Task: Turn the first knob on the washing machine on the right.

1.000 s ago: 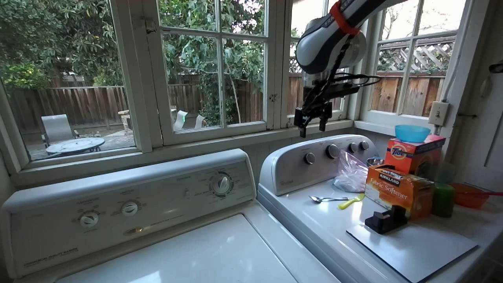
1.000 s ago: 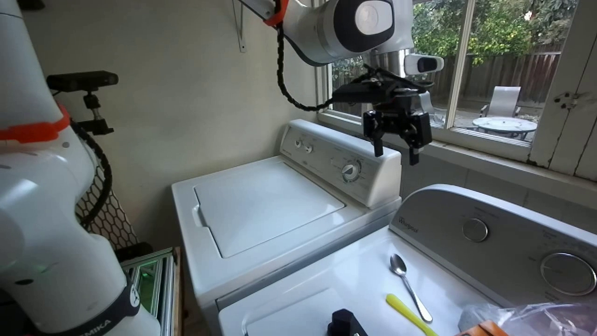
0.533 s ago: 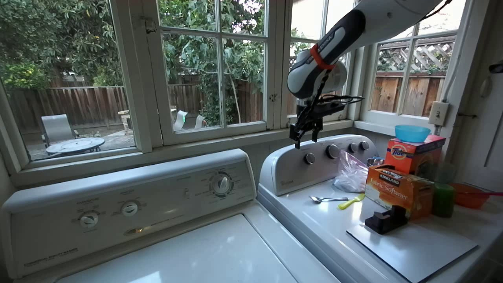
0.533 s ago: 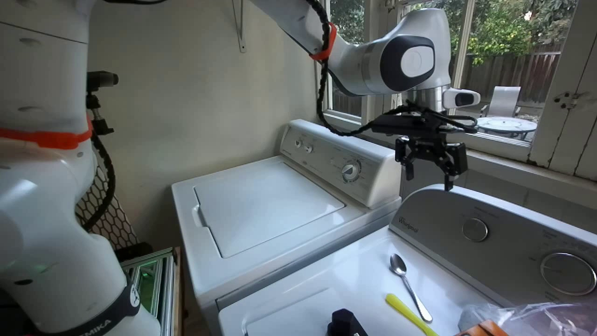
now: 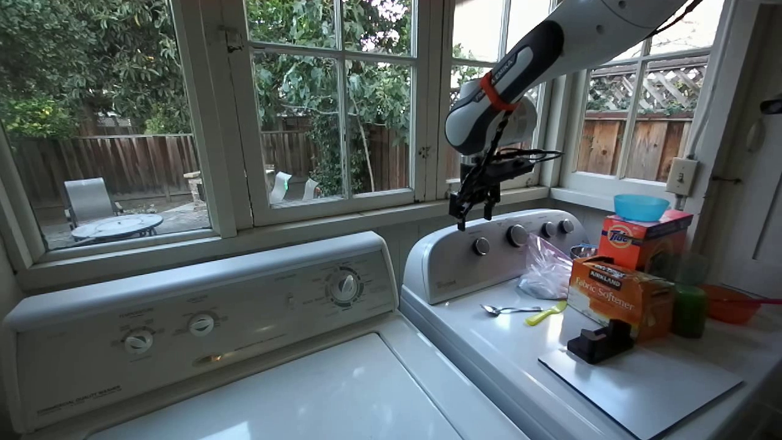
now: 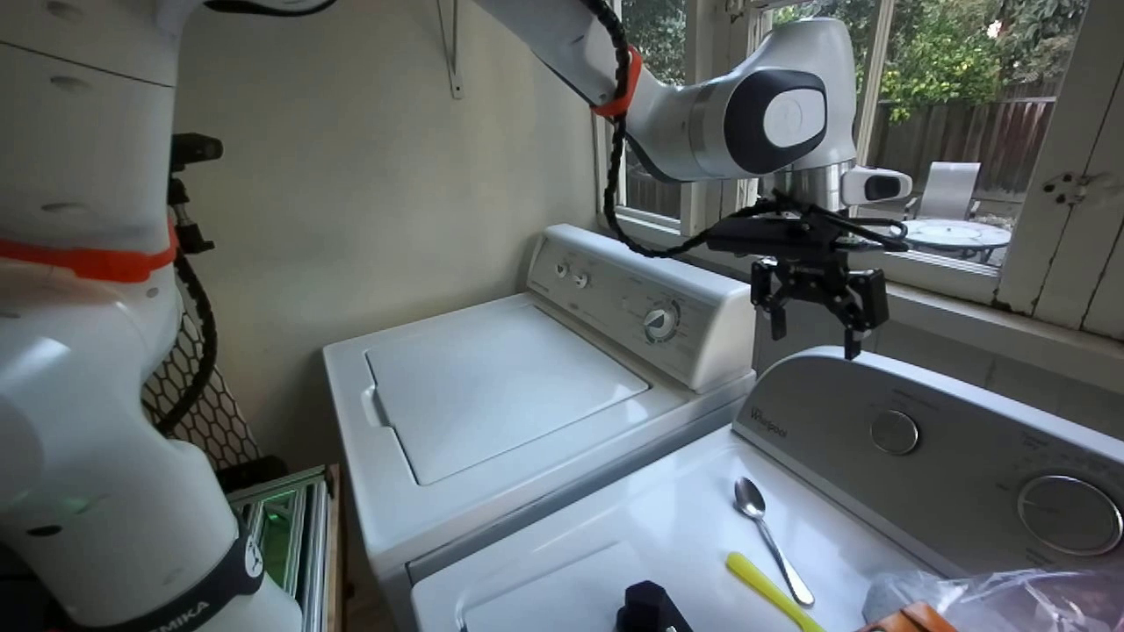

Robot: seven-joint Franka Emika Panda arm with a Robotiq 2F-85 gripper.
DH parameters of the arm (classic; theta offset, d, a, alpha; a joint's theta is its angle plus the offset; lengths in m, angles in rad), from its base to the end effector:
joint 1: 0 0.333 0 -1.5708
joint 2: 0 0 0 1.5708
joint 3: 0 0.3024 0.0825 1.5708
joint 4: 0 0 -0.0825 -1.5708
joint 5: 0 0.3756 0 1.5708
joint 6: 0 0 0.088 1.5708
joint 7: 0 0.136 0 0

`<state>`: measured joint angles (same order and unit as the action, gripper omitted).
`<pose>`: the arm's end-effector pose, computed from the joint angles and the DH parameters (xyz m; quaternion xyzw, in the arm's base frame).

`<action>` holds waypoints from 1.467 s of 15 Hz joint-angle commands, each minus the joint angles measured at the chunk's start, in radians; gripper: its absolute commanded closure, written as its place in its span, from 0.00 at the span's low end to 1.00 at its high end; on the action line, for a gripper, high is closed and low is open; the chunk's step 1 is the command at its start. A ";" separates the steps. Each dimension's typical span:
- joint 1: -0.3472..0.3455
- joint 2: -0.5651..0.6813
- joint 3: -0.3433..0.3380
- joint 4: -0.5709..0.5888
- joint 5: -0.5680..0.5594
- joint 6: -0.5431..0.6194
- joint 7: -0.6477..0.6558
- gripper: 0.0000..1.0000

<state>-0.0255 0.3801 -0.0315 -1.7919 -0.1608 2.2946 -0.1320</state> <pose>0.6481 -0.0427 0.3152 0.9918 0.0881 0.0541 0.0745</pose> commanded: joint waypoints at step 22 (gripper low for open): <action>-0.048 0.451 -0.057 0.557 0.003 -0.195 -0.013 0.00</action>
<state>-0.0701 0.7700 -0.0763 -1.3208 -0.1446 2.1633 -0.1647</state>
